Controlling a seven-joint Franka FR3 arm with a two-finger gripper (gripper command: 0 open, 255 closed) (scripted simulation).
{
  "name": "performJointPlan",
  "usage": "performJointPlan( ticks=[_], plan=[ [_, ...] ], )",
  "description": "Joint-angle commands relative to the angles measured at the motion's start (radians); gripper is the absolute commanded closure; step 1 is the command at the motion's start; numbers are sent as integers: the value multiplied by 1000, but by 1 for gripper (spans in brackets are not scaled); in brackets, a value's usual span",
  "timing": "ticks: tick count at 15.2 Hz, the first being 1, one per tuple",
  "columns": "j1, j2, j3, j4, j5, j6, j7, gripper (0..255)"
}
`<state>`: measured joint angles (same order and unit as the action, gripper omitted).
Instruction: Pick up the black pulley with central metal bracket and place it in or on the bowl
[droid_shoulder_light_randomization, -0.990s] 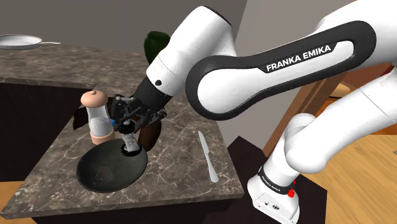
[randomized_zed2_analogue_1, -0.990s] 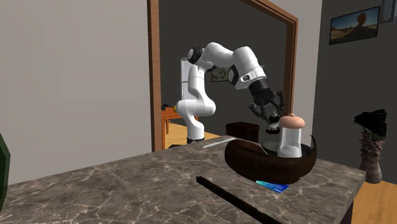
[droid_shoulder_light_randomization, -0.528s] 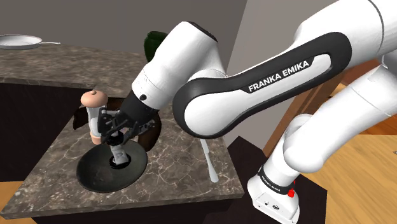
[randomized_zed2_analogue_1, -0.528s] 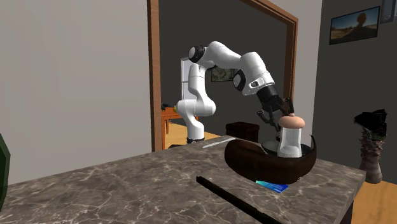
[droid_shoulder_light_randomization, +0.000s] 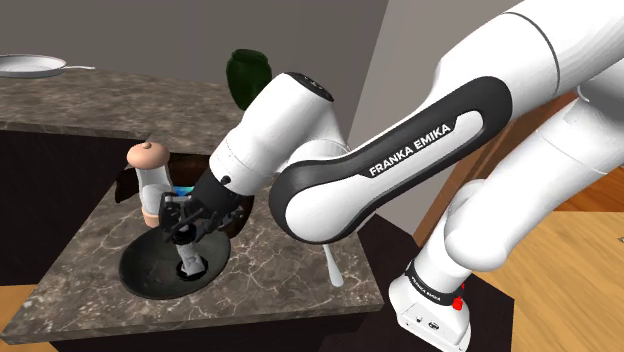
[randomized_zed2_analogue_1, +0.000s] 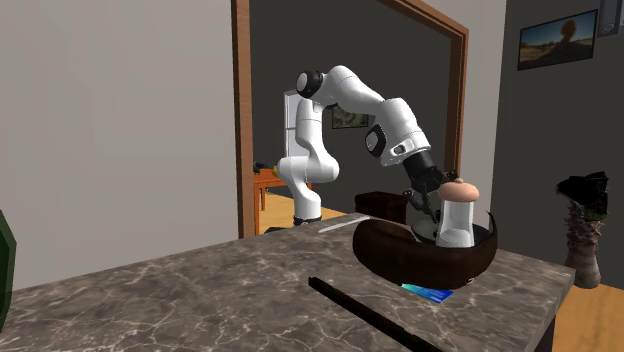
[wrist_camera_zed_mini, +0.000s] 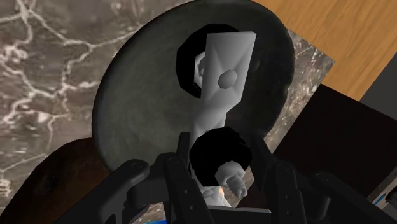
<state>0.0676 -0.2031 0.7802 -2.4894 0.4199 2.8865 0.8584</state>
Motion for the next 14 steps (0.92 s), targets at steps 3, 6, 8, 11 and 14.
performJointPlan(
  ticks=[3, 6, 8, 11, 14],
  plan=[
    [-3, 7, 4, -2, -5, 10, 3, 255],
    [-3, 7, 4, -2, -5, 10, 3, 255],
    [-3, 7, 4, -2, -5, 10, 3, 0],
    [-3, 7, 4, -2, -5, 10, 3, 0],
    [27, -41, -27, -9, 42, -30, -28, 0]
  ],
)
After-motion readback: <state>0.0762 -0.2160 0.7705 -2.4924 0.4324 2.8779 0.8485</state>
